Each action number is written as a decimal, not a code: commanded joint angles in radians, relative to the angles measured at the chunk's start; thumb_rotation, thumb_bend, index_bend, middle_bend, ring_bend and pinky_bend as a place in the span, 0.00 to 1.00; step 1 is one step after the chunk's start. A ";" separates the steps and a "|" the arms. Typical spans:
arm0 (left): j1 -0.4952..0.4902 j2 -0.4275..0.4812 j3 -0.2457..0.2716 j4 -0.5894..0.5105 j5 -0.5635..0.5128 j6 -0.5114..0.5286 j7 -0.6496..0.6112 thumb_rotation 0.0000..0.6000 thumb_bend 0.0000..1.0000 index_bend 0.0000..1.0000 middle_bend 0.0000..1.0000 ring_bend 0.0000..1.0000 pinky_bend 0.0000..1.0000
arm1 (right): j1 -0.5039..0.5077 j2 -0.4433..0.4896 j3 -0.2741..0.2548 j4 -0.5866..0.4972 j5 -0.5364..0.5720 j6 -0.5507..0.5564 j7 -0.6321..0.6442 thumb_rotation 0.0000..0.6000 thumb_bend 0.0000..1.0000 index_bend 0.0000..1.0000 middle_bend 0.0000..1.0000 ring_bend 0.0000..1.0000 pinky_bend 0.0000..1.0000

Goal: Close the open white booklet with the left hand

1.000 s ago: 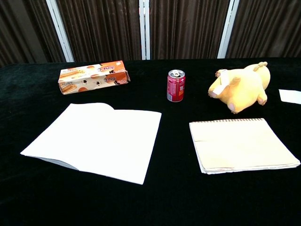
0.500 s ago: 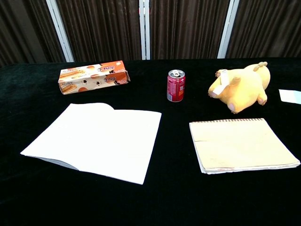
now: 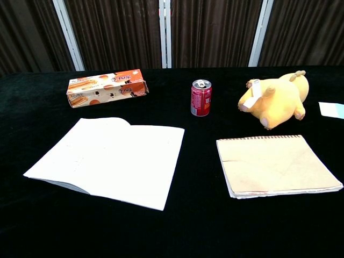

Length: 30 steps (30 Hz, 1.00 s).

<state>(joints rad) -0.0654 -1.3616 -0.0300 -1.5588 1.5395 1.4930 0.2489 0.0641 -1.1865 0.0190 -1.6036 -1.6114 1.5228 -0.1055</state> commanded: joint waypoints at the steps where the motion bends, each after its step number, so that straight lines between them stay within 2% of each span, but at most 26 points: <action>1: -0.033 -0.026 0.010 0.032 0.000 -0.054 0.057 1.00 0.25 0.00 0.00 0.00 0.00 | 0.000 0.000 0.000 -0.001 0.000 0.000 0.000 1.00 0.01 0.00 0.00 0.00 0.00; 3: -0.048 -0.042 0.010 0.049 0.000 -0.075 0.088 1.00 0.30 0.00 0.00 0.00 0.00 | 0.000 0.000 0.001 -0.001 0.002 0.000 0.001 1.00 0.01 0.00 0.00 0.00 0.00; 8: -0.094 -0.069 0.009 0.087 0.018 -0.126 0.138 1.00 0.31 0.00 0.00 0.00 0.00 | 0.001 0.000 0.001 -0.001 0.003 -0.004 0.002 1.00 0.01 0.00 0.00 0.00 0.00; 11: -0.127 -0.094 0.008 0.122 0.030 -0.161 0.153 1.00 0.30 0.00 0.00 0.00 0.00 | 0.001 0.001 0.002 -0.001 0.005 -0.002 0.005 1.00 0.01 0.00 0.00 0.00 0.00; 17: -0.171 -0.142 0.009 0.167 0.031 -0.217 0.193 1.00 0.21 0.00 0.00 0.00 0.00 | 0.001 0.005 0.005 -0.002 0.010 -0.004 0.015 1.00 0.01 0.00 0.00 0.00 0.00; 30: -0.232 -0.259 -0.006 0.258 0.022 -0.259 0.276 1.00 0.22 0.00 0.00 0.00 0.00 | 0.001 0.011 0.006 -0.005 0.008 0.002 0.029 1.00 0.01 0.00 0.00 0.00 0.00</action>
<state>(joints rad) -0.2907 -1.6103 -0.0314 -1.3105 1.5674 1.2401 0.5190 0.0648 -1.1753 0.0247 -1.6086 -1.6037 1.5245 -0.0767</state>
